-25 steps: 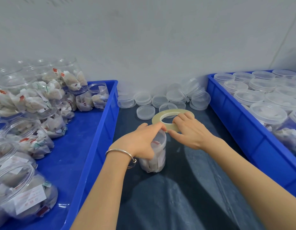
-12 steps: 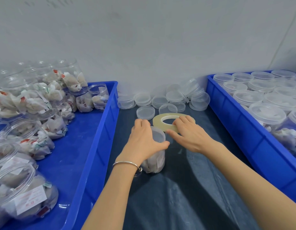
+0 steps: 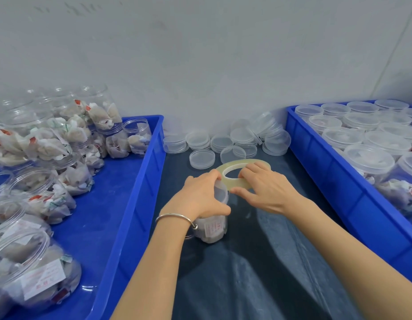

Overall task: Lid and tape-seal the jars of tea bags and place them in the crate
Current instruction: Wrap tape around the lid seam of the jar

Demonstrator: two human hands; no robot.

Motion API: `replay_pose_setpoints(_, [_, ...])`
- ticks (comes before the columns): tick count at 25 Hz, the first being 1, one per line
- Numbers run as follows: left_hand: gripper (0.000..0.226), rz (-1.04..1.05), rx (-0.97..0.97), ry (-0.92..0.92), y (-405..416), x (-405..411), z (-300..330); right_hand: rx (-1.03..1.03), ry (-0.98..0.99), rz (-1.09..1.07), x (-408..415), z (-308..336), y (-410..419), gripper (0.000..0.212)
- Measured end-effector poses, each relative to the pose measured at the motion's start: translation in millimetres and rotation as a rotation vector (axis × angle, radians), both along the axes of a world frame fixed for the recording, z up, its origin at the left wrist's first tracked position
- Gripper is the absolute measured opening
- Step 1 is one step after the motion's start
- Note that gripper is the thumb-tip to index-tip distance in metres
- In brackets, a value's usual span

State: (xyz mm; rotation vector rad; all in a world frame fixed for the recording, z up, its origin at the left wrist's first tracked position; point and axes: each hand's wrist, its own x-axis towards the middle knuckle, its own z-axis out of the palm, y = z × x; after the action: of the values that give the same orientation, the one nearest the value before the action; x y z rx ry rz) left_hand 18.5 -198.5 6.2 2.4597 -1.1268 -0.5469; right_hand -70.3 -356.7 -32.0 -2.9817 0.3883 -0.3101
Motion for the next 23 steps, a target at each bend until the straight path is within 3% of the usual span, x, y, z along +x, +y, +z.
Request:
replay_pose_setpoints(5, [0.046, 0.141, -0.055, -0.233, -7.1, -22.3, -23.3, 0.047, 0.026, -0.031, 1.4, 4.0, 2.8, 0.047])
replay_pose_setpoints(12, [0.045, 0.130, -0.019, -0.496, -5.2, -24.1, -39.5, 0.063, 0.056, -0.034, 1.5, 6.2, 3.7, 0.043])
replay_pose_setpoints(15, [0.045, 0.082, -0.016, -0.461, -4.0, -21.9, -38.3, 0.081, 0.054, -0.035, -0.3, 5.7, 3.5, 0.043])
replay_pose_setpoints(19, [0.060, -0.050, -0.103, -0.188, 12.6, -3.7, -35.9, 0.062, 0.034, -0.030, -3.6, 4.6, 0.8, 0.043])
replay_pose_setpoints(23, [0.080, -0.005, -0.091, -0.230, 15.1, 2.2, -38.9, 0.001, -0.039, -0.056, -21.9, 0.8, -8.5, 0.045])
